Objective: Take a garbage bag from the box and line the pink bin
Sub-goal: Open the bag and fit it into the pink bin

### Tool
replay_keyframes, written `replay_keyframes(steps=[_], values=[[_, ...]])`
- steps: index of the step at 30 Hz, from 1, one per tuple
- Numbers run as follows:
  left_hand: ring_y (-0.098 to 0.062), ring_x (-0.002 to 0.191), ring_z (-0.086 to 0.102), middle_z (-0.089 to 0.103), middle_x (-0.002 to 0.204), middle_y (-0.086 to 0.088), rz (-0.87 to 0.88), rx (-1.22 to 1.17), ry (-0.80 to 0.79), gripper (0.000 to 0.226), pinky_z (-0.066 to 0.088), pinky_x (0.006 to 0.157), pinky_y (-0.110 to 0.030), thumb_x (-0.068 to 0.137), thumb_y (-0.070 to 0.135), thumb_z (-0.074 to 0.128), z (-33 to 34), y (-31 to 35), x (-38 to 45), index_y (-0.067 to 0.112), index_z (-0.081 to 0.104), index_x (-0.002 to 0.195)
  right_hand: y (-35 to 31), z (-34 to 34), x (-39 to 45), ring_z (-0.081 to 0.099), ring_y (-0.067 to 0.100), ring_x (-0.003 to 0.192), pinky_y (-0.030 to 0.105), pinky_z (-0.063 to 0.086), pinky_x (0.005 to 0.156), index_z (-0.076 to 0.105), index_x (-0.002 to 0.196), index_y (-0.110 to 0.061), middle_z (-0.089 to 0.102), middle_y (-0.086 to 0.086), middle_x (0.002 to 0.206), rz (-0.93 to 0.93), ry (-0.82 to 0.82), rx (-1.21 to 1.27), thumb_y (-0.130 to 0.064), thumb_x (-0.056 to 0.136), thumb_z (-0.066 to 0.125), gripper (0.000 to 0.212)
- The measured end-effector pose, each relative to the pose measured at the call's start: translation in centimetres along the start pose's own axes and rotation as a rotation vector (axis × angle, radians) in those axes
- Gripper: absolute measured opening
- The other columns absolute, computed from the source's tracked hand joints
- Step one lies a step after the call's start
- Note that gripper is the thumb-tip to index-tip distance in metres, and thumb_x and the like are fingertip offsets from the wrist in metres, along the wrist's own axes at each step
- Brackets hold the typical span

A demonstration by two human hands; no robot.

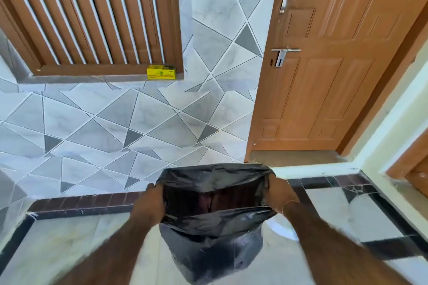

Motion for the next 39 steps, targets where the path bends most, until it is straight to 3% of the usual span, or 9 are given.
replay_keyframes(steps=[2, 5, 8, 10, 15, 19, 24, 31, 39], values=[[-0.036, 0.111, 0.057, 0.053, 0.115, -0.013, -0.007, 0.012, -0.015, 0.037, 0.048, 0.093, -0.044, 0.082, 0.022, 0.045, 0.6, 0.6, 0.5, 0.014, 0.049, 0.118, 0.5, -0.5, 0.6, 0.059, 0.039, 0.106, 0.038, 0.046, 0.086, 0.049, 0.105, -0.009, 0.065, 0.020, 0.115, -0.007, -0.002, 0.057, -0.023, 0.091, 0.053, 0.020], [-0.033, 0.111, 0.059, 0.059, 0.121, -0.012, -0.123, -0.092, -0.083, 0.055, 0.050, 0.094, -0.041, 0.069, 0.029, 0.046, 3.5, -0.6, 3.9, 0.017, 0.051, 0.123, 1.2, -1.1, 1.5, 0.060, 0.039, 0.108, 0.037, 0.047, 0.088, 0.052, 0.115, -0.005, 0.065, 0.019, 0.117, 0.009, 0.013, 0.164, -0.032, 0.092, 0.057, 0.036], [-0.027, 0.089, 0.069, 0.071, 0.097, -0.003, -0.213, -0.313, -0.062, 0.045, 0.060, 0.076, -0.039, 0.059, 0.035, 0.056, 3.8, 0.6, 4.6, 0.027, 0.062, 0.103, 1.7, -1.3, 2.4, 0.060, 0.038, 0.107, 0.038, 0.047, 0.088, 0.051, 0.116, -0.005, 0.066, 0.019, 0.117, 0.021, 0.001, 0.256, -0.038, 0.092, 0.057, 0.041], [-0.023, 0.082, 0.069, 0.073, 0.088, 0.001, -0.236, -0.402, -0.025, 0.037, 0.060, 0.074, -0.038, 0.059, 0.026, 0.063, 2.9, 2.4, 3.8, 0.025, 0.066, 0.097, 1.8, -1.4, 2.8, 0.061, 0.038, 0.108, 0.038, 0.048, 0.088, 0.050, 0.118, -0.006, 0.066, 0.018, 0.117, 0.019, 0.000, 0.291, -0.041, 0.091, 0.057, 0.045], [-0.037, 0.102, 0.062, 0.065, 0.114, -0.017, -0.226, -0.287, 0.010, 0.054, 0.053, 0.086, -0.039, 0.074, 0.008, 0.056, 0.6, 5.3, 2.4, 0.009, 0.046, 0.127, 2.1, -1.2, 3.6, 0.062, 0.037, 0.106, 0.039, 0.051, 0.088, 0.050, 0.120, -0.007, 0.067, 0.016, 0.115, -0.003, -0.008, 0.279, -0.041, 0.088, 0.061, 0.048], [-0.047, 0.112, 0.054, 0.053, 0.120, -0.028, -0.281, -0.241, 0.147, 0.061, 0.045, 0.092, -0.047, 0.081, 0.003, 0.057, -2.6, 5.3, 2.3, 0.004, 0.032, 0.136, 0.3, -1.8, 4.9, 0.060, 0.038, 0.109, 0.042, 0.049, 0.094, 0.051, 0.123, -0.008, 0.065, 0.016, 0.120, -0.075, 0.040, 0.213, -0.031, 0.087, 0.064, 0.045], [-0.049, 0.100, 0.052, 0.045, 0.111, -0.021, -0.240, -0.136, 0.435, 0.053, 0.049, 0.080, -0.057, 0.073, -0.003, 0.054, -6.1, 3.2, 5.0, 0.012, 0.038, 0.121, -3.5, -3.0, 7.6, 0.059, 0.045, 0.104, 0.043, 0.048, 0.088, 0.056, 0.114, 0.000, 0.064, 0.025, 0.114, -0.139, 0.191, 0.232, -0.013, 0.088, 0.056, 0.028], [-0.052, 0.103, 0.053, 0.048, 0.112, -0.023, -0.263, -0.338, 0.323, 0.053, 0.046, 0.090, -0.056, 0.076, 0.002, 0.053, -4.6, 0.0, 11.3, 0.014, 0.036, 0.125, -6.7, -0.8, 10.6, 0.062, 0.042, 0.100, 0.039, 0.050, 0.085, 0.062, 0.109, -0.005, 0.068, 0.021, 0.110, -0.055, 0.156, 0.271, -0.027, 0.091, 0.058, 0.029], [-0.047, 0.106, 0.053, 0.051, 0.115, -0.026, -0.329, -0.497, 0.252, 0.045, 0.044, 0.091, -0.050, 0.079, -0.004, 0.051, -4.4, -4.9, 17.1, 0.001, 0.045, 0.123, -11.0, 3.1, 13.0, 0.061, 0.043, 0.101, 0.040, 0.049, 0.083, 0.058, 0.110, 0.000, 0.067, 0.023, 0.109, 0.059, 0.124, 0.251, -0.025, 0.093, 0.056, 0.030]])
Point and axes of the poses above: each hand's wrist, its own x-axis towards the middle knuckle, its own z-axis out of the palm, y = z × x, the point moved 6 cm from there along x, towards the middle knuckle
